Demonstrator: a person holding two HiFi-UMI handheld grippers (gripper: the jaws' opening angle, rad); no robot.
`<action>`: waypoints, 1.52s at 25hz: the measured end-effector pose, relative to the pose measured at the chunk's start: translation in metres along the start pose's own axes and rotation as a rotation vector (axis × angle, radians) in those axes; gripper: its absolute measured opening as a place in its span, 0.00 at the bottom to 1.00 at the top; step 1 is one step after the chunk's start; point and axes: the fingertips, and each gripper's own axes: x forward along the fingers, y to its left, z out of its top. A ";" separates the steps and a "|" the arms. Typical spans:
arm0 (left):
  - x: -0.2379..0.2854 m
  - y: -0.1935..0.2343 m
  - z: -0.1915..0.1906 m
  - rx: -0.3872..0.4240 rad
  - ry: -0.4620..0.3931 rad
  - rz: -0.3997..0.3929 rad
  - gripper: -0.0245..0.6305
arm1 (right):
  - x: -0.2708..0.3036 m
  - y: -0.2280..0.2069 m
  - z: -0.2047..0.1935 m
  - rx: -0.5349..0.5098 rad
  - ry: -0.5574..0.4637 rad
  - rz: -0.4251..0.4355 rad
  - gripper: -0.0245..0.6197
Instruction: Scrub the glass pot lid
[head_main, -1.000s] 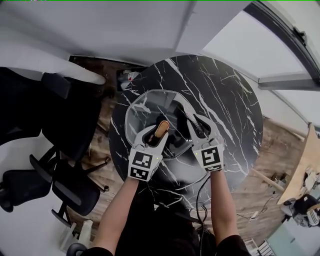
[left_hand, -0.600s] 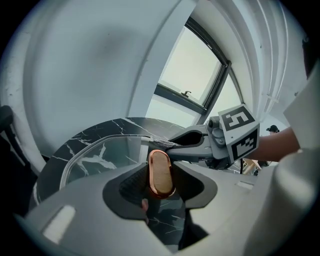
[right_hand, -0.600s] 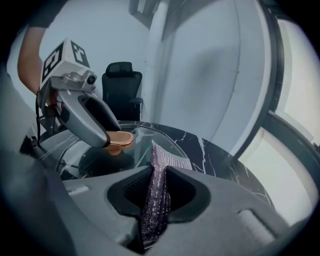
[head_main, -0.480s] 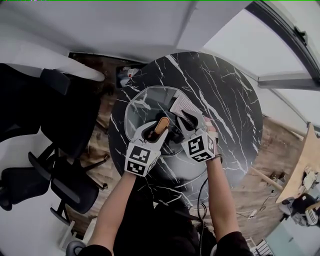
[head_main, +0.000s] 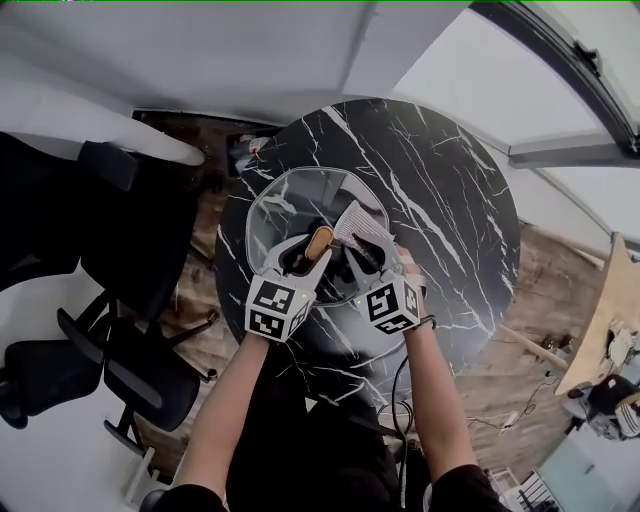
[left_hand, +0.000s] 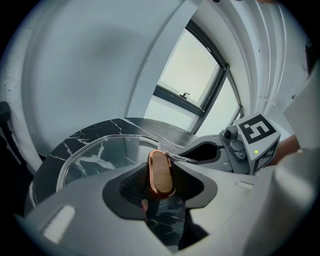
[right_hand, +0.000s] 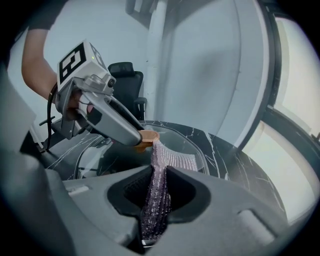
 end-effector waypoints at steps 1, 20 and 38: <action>0.000 0.000 0.000 0.002 0.001 -0.001 0.29 | -0.001 0.002 -0.001 0.004 0.001 -0.004 0.15; 0.005 -0.002 -0.003 0.031 0.117 -0.166 0.31 | -0.019 0.061 -0.020 0.107 0.056 -0.049 0.15; 0.007 -0.003 -0.005 0.042 0.185 -0.186 0.32 | -0.003 0.183 -0.012 0.023 0.103 0.101 0.15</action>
